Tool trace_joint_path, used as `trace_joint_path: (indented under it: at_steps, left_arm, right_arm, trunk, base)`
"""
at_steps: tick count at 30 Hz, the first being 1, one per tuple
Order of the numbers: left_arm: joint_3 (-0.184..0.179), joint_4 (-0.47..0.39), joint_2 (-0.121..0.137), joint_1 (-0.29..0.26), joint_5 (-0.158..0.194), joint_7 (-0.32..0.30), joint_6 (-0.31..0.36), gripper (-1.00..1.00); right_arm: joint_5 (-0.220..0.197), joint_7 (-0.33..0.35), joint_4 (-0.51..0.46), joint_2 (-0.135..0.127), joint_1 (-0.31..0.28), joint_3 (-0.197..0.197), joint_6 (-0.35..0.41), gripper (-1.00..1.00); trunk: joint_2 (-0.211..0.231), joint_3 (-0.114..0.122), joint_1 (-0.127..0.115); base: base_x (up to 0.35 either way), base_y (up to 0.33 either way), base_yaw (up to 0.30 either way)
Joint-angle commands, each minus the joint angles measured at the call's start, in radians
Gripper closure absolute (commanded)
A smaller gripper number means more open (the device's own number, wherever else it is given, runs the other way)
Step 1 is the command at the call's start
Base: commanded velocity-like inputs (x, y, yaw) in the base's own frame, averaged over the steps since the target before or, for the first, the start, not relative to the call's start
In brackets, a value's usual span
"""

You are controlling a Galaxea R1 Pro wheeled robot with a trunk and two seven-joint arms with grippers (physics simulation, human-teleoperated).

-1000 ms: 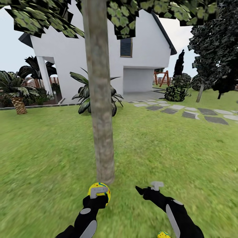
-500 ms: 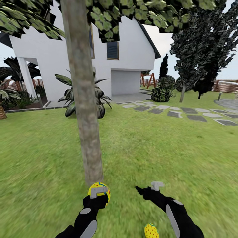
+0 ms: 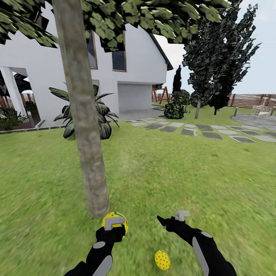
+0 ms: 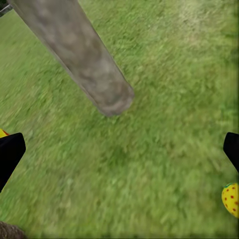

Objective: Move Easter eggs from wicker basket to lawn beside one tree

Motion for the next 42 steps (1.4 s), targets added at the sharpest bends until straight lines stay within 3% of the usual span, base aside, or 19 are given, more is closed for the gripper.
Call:
trace_joint_path:
  at_steps: [1, 8, 16, 24, 42]
  left_arm:
    - [-0.003, -0.001, 0.001, -0.001, 0.006, 0.008, 0.002, 1.0]
    - [-0.003, 0.002, 0.001, -0.001, 0.006, 0.008, 0.002, 1.0]
    - [-0.003, 0.04, 0.001, -0.001, 0.006, 0.008, 0.005, 1.0]
    - [-0.003, 0.072, 0.001, -0.001, 0.006, 0.008, 0.005, 1.0]
    - [-0.003, 0.108, -0.005, -0.001, 0.006, 0.01, 0.004, 1.0]
  right_arm:
    - [-0.008, 0.003, -0.001, 0.001, -0.001, -0.004, 0.009, -1.0]
    - [-0.008, 0.008, -0.001, 0.001, -0.001, -0.004, 0.009, -1.0]
    - [-0.008, 0.008, -0.001, 0.001, -0.001, -0.004, 0.009, -1.0]
    - [-0.008, 0.006, -0.001, 0.002, -0.001, -0.003, 0.009, -1.0]
    - [-0.003, 0.004, -0.001, 0.003, -0.001, -0.003, 0.009, -1.0]
  trunk:
    - [-0.001, -0.002, 0.0]
    - [-0.001, 0.001, 0.0]
    - [-0.001, 0.007, 0.0]
    - [-0.001, 0.007, 0.0]
    - [-0.001, 0.013, 0.0]
  base:
    - [-0.002, -0.001, -0.004]
    - [0.0, -0.058, -0.101]
    - [0.094, -0.258, -0.214]
    - [0.214, -0.252, 0.0]
    - [0.072, -0.304, 0.239]
